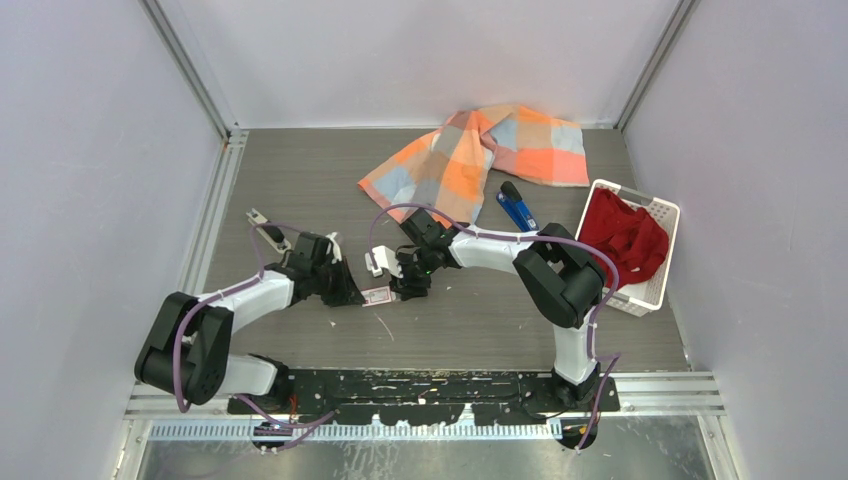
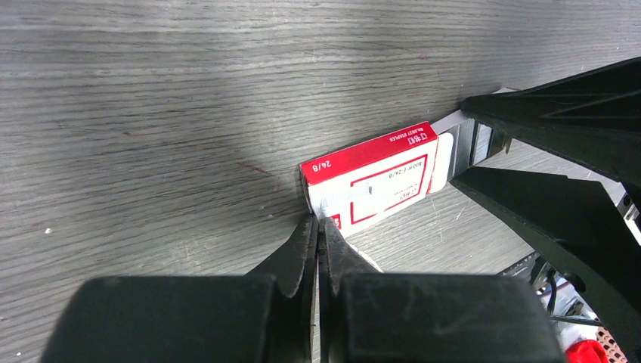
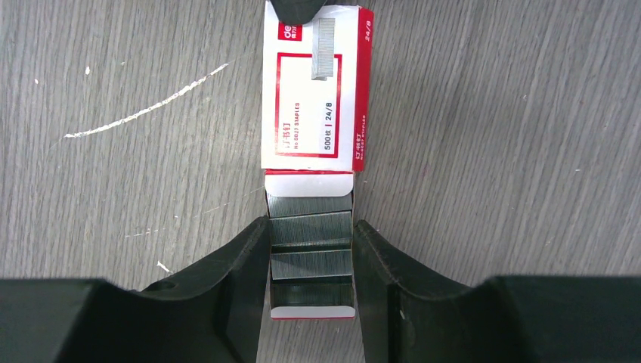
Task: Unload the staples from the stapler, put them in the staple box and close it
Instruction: Close the staple box at the center of the board.
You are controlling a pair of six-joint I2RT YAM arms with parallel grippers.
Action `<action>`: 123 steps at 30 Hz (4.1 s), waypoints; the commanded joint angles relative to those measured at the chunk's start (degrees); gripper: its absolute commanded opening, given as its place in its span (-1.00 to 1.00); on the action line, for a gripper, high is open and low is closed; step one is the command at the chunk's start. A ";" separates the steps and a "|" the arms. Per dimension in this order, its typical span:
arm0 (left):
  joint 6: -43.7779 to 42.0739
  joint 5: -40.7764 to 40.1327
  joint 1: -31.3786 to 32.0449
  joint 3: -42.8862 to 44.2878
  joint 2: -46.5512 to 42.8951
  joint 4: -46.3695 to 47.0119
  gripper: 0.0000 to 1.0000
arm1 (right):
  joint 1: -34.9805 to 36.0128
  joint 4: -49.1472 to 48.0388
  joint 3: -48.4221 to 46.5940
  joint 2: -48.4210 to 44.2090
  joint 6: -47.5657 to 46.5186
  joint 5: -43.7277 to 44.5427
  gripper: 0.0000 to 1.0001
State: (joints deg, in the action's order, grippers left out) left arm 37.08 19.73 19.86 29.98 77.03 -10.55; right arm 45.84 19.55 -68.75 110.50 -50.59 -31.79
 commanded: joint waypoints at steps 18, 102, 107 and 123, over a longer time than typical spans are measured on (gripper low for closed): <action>0.25 0.92 -0.73 0.31 -0.79 1.22 -0.96 | -1.66 0.40 1.93 0.46 1.03 7.84 -0.17; 3.47 6.95 -1.70 0.13 2.03 6.73 -0.59 | 1.00 1.02 0.33 0.50 3.64 0.96 -0.23; 3.95 6.56 -1.75 0.05 1.88 7.10 -0.59 | 1.64 0.46 0.69 0.36 3.57 1.89 -0.23; 2.83 6.38 -1.75 1.77 2.08 3.94 -0.55 | 1.62 0.79 1.64 0.20 0.81 3.65 0.11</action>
State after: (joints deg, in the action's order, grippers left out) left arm 40.36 25.74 18.26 29.26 78.78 -6.57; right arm 46.44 18.11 -68.45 110.06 -48.34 -29.58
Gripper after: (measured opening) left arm 0.225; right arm 0.527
